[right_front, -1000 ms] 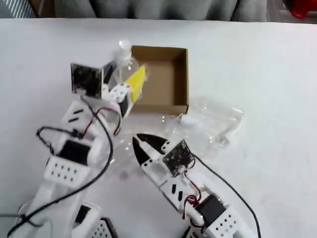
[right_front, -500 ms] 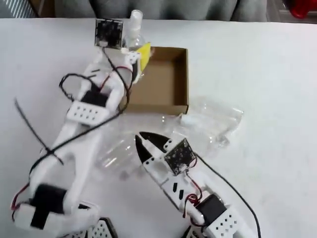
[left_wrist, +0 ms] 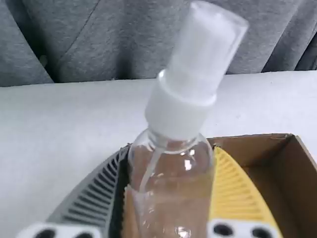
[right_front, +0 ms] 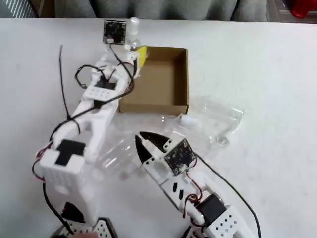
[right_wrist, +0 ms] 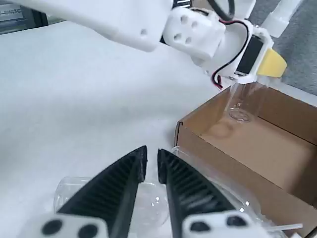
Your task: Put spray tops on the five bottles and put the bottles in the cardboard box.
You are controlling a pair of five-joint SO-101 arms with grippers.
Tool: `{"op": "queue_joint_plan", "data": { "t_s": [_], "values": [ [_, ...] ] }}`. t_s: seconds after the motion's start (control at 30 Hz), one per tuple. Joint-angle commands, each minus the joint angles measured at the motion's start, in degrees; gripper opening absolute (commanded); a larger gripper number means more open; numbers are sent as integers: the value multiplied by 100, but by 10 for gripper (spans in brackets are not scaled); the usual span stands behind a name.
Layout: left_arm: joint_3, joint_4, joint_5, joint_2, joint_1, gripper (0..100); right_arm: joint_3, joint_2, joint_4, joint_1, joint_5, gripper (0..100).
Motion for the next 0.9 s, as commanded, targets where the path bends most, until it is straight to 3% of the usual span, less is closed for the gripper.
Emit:
{"op": "queue_joint_plan", "data": {
  "t_s": [0.0,0.87],
  "values": [
    [-949,-404,44,453,-84,43,-9,-57,13,66,44,15],
    [-2980,-440,-9,2475,-242,42,53,-57,-31,48,44,15]
  ]
}}
